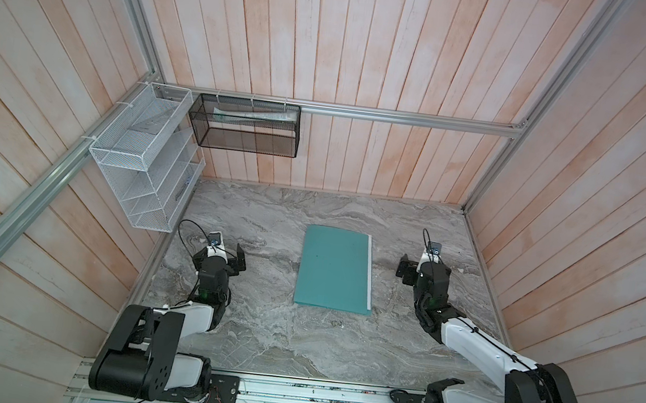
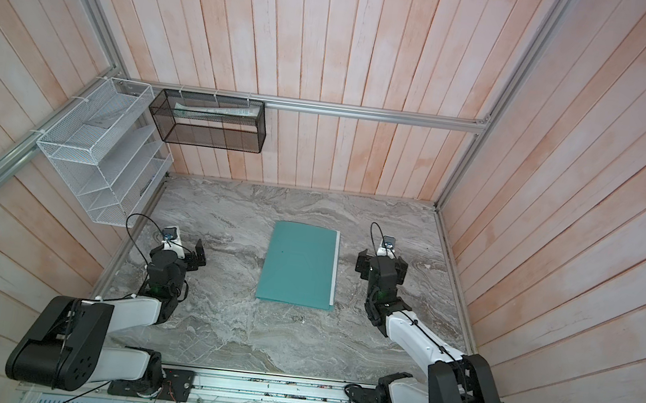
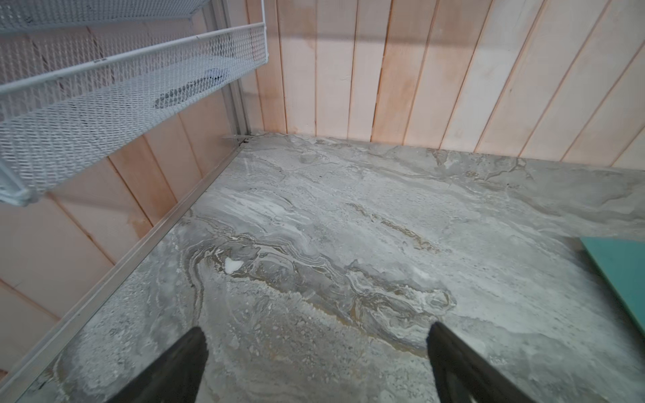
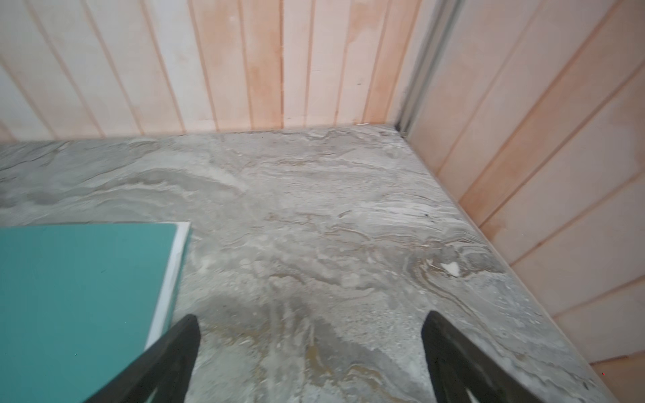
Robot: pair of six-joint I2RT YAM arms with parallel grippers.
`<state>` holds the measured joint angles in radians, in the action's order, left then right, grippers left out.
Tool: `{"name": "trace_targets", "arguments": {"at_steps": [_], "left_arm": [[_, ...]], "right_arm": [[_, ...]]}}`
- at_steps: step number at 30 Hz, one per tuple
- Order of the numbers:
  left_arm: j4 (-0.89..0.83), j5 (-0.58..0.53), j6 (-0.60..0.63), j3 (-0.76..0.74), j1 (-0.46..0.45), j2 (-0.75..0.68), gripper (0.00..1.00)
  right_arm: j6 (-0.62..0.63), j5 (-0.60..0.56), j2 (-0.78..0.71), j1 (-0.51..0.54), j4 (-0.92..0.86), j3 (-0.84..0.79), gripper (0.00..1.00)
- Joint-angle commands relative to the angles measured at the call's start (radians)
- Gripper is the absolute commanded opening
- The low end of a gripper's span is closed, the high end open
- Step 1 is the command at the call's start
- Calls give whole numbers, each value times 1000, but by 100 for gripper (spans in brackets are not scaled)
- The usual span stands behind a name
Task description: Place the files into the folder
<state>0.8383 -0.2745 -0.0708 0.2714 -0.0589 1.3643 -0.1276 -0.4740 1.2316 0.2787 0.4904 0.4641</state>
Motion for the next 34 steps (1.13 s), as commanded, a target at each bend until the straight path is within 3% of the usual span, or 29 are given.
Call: {"name": "trace_targets", "arguments": {"at_steps": [1, 4, 6, 8, 9, 11, 13, 17, 21, 34], "left_arm": [[114, 116, 30, 27, 39, 44, 100], [567, 127, 55, -81, 48, 234, 100], [272, 148, 23, -14, 55, 147, 100], [379, 133, 33, -23, 55, 192, 100], [313, 141, 24, -17, 55, 161, 100], [356, 132, 26, -24, 56, 181, 100], [300, 112, 18, 6, 55, 176, 100], [293, 113, 20, 8, 56, 178, 100], [274, 113, 19, 12, 56, 173, 100], [272, 115, 18, 11, 55, 172, 100]], "right_arm": [[23, -46, 57, -52, 161, -25, 97], [78, -79, 113, -109, 205, -31, 97], [104, -3, 143, -165, 393, -111, 97], [82, 120, 194, -235, 652, -222, 96], [53, 188, 244, -275, 719, -248, 95], [65, 220, 361, -284, 985, -295, 94], [70, 223, 282, -270, 712, -221, 95], [74, 242, 330, -279, 869, -265, 98], [69, 246, 283, -280, 716, -229, 98], [65, 242, 296, -280, 731, -223, 98]]}}
